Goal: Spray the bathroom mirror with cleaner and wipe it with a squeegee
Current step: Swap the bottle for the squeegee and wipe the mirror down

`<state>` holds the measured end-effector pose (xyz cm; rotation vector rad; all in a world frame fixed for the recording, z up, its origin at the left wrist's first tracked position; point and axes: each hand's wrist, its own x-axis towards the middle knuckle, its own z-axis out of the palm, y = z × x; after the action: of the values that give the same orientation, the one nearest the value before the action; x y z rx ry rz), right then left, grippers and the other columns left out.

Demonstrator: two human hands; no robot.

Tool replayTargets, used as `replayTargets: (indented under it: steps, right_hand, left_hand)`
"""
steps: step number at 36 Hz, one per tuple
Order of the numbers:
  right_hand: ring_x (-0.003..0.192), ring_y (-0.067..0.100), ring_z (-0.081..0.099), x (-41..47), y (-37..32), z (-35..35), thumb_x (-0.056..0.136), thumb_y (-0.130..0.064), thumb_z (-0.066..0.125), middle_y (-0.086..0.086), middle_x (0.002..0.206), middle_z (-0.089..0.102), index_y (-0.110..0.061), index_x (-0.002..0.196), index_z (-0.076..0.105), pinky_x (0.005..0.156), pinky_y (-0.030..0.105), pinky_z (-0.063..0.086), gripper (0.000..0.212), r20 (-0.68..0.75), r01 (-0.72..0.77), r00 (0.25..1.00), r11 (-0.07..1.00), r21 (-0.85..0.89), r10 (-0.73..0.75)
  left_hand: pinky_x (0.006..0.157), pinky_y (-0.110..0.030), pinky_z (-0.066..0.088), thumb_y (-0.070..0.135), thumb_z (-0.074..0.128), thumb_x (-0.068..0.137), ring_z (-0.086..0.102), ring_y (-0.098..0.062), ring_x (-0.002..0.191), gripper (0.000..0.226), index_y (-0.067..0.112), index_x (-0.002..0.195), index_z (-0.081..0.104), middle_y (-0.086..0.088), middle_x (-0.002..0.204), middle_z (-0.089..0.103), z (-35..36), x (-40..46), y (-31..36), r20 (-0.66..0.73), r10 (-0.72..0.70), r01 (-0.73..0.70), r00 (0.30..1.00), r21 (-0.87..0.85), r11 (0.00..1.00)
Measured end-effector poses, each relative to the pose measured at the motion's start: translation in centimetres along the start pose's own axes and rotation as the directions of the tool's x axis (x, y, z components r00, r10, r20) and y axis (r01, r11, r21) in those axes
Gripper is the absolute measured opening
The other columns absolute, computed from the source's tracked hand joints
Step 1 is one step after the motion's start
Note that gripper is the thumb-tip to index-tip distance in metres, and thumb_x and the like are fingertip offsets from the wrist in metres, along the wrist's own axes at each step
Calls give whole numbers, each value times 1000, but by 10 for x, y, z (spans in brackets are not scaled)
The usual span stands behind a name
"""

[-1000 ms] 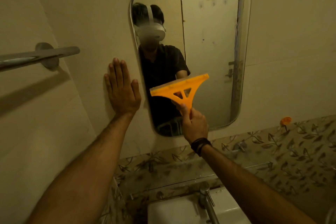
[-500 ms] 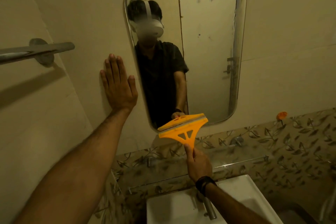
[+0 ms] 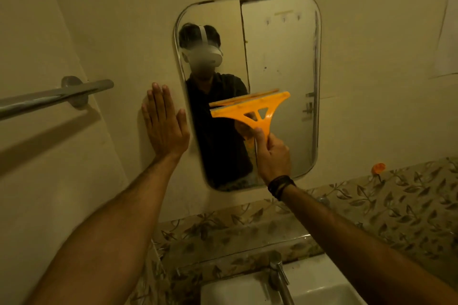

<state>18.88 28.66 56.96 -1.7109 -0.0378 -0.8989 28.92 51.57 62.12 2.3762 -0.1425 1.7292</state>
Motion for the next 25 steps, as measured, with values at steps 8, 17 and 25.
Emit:
replayTargets:
  steps: [8,17,25]
  right_hand:
    - [56,15,53,56,-47,4,97,-58,41,-1,63,58,-27,69,55,49,28,37,44,-30,120,992,993,-17,-120]
    - [51,11,45,114,-84,13,91,-72,32,0,59,52,-19,68,51,50,30,35,61,-2,231,973,969,-89,-233]
    - [41,10,35,156,-118,-4,83,-83,30,-7,45,35,-20,53,37,47,26,30,71,-21,369,912,840,-398,-410]
  left_hand:
    - [130,-48,3,32,32,110,5,-28,161,64,10,165,7,-13,173,7,-16,87,19,-69,-15,12,998,-46,999]
    - [129,-51,9,36,24,107,9,-26,161,65,11,165,12,-10,173,9,-12,131,21,-124,-20,14,992,-53,999]
    - [128,-51,15,37,24,105,17,-27,159,65,7,163,21,-12,172,18,-8,129,20,-187,-2,-6,982,-41,999]
